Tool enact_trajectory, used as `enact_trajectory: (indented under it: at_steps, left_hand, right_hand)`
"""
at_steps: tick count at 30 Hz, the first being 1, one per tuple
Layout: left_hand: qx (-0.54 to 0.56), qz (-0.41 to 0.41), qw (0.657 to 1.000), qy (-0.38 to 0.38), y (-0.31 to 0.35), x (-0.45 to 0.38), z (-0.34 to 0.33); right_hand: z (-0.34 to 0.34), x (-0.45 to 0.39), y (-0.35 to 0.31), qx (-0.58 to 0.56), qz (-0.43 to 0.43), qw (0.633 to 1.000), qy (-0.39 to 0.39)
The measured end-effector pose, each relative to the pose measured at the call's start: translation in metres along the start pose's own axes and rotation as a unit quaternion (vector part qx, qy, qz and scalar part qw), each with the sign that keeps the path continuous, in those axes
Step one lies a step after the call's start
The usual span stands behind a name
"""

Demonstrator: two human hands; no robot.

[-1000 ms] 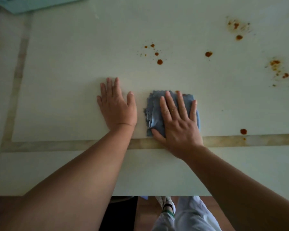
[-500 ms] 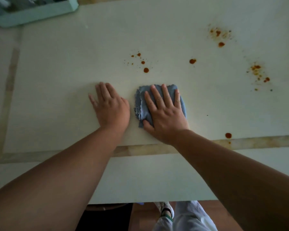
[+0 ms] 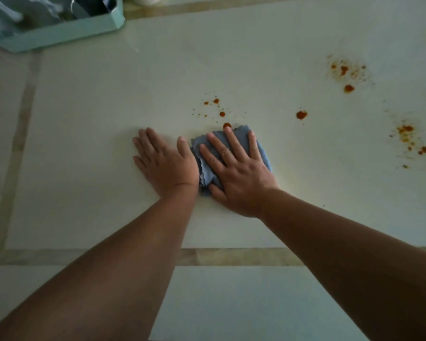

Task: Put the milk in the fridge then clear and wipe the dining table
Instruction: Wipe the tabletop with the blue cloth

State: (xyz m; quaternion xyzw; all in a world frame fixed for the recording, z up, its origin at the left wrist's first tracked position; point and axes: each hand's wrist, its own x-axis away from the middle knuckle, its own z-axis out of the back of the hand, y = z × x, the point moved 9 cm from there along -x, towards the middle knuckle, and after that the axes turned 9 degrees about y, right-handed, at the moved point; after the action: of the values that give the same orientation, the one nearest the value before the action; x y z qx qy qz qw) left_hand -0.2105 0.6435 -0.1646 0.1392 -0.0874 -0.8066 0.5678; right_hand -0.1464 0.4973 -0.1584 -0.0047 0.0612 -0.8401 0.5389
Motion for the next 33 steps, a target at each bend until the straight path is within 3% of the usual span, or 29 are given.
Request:
enact_trajectory:
  at_steps: [8,19,25,33]
  left_hand:
    - [0.025,-0.005,0.999,0.03,-0.002,-0.002,0.002]
    - [-0.027,0.006,0.999,-0.021,0.013,-0.016,-0.006]
    - [0.012,-0.148,0.988,-0.032,0.064,-0.069,-0.02]
    - [-0.01,-0.099,0.994,-0.046,0.08,-0.116,-0.043]
  right_hand:
    - [-0.005,-0.057,-0.003,0.038,0.083,0.996,-0.001]
    - [-0.006,-0.108,0.009,0.021,0.041,0.999,0.007]
    - [-0.01,-0.143,0.028,0.031,0.006,0.999,0.017]
    - [-0.012,-0.196,0.053,0.033,0.021,0.999,0.015]
